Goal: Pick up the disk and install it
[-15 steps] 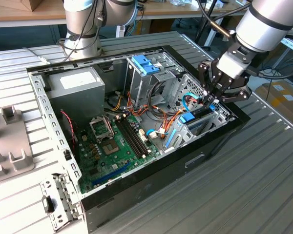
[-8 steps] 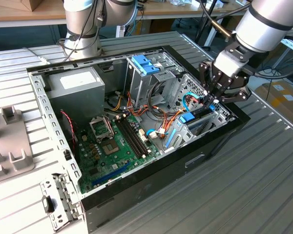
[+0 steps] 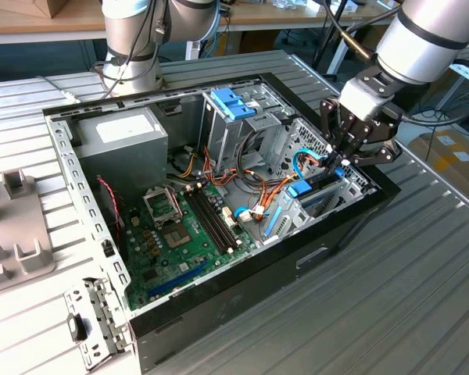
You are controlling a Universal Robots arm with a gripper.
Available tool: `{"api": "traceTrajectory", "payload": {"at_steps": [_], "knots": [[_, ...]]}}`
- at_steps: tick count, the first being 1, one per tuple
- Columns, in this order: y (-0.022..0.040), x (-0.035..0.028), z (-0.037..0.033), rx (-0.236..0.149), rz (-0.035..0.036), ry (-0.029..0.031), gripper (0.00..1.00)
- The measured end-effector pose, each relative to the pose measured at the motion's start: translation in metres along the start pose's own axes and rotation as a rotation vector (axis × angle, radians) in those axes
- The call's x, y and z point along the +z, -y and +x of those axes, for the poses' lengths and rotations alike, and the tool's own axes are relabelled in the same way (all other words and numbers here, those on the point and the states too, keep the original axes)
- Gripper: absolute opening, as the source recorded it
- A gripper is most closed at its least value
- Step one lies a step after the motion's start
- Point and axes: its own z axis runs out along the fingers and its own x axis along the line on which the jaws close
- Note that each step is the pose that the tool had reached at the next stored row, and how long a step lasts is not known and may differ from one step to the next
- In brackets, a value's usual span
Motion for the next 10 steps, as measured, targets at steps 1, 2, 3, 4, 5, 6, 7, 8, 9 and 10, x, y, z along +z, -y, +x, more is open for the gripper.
{"api": "traceTrajectory", "payload": {"at_steps": [1, 2, 3, 4, 5, 6, 7, 8, 9, 10], "knots": [[0.0000, 0.0000, 0.0000, 0.009, 0.0005, -0.0004, 0.17], [0.0000, 0.0002, 0.0000, 0.027, 0.0016, -0.0012, 0.17], [0.0000, 0.0002, 0.0000, 0.041, 0.0024, -0.0019, 0.17], [0.0000, 0.0004, 0.0000, 0.052, 0.0032, -0.0023, 0.17], [0.0000, 0.0004, 0.0000, 0.060, 0.0036, -0.0027, 0.17], [0.0000, 0.0005, 0.0000, 0.075, 0.0045, -0.0034, 0.17], [0.0000, 0.0006, 0.0000, 0.083, 0.0050, -0.0037, 0.17], [0.0000, 0.0006, 0.0000, 0.091, 0.0055, -0.0041, 0.17], [0.0000, 0.0007, 0.0000, 0.100, 0.0060, -0.0045, 0.17], [0.0000, 0.0007, 0.0000, 0.108, 0.0065, -0.0049, 0.17]]}}
